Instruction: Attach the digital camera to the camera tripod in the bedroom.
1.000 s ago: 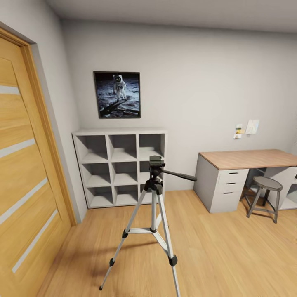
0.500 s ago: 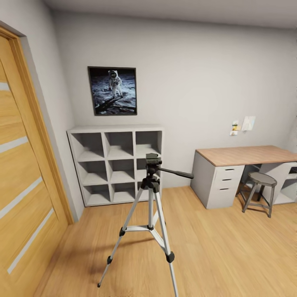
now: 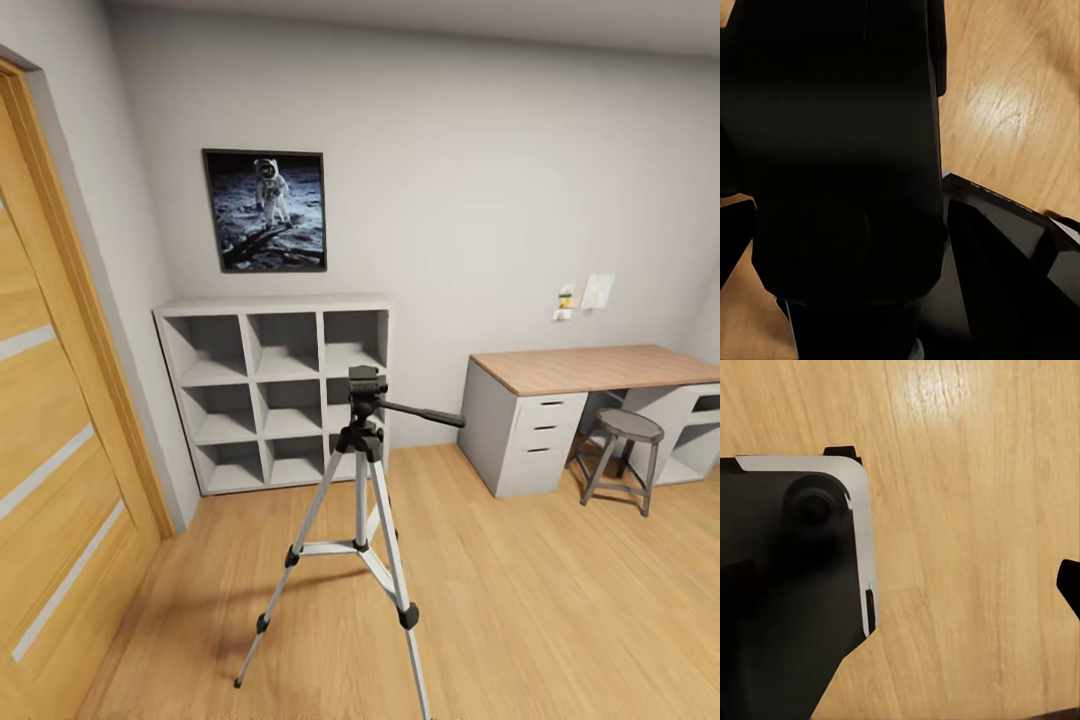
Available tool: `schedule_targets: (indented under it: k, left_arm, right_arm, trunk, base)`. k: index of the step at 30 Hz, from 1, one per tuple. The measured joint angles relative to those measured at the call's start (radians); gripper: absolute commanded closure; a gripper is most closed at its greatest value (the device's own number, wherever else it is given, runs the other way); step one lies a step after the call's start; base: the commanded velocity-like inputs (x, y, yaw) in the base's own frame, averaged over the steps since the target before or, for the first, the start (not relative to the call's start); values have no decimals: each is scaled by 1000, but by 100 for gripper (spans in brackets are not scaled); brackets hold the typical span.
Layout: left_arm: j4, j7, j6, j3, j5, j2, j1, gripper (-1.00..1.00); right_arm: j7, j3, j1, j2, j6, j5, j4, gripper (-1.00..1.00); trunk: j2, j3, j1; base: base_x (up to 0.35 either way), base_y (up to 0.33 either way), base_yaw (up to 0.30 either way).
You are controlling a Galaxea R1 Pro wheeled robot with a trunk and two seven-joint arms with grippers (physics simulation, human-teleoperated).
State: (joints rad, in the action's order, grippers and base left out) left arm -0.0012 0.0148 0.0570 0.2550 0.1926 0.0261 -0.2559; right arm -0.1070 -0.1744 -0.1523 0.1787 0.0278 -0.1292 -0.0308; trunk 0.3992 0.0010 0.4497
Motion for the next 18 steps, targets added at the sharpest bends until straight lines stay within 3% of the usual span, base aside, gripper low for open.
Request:
schedule_targets:
  k: [18]
  left_arm:
    - [0, -1, 0, 0, -1, 0, 1, 100]
  right_arm:
    - [0, 0, 1, -1, 3, 0, 0, -100]
  trunk:
    - [-2, -27, 0]
  base:
    - [0, 0, -1]
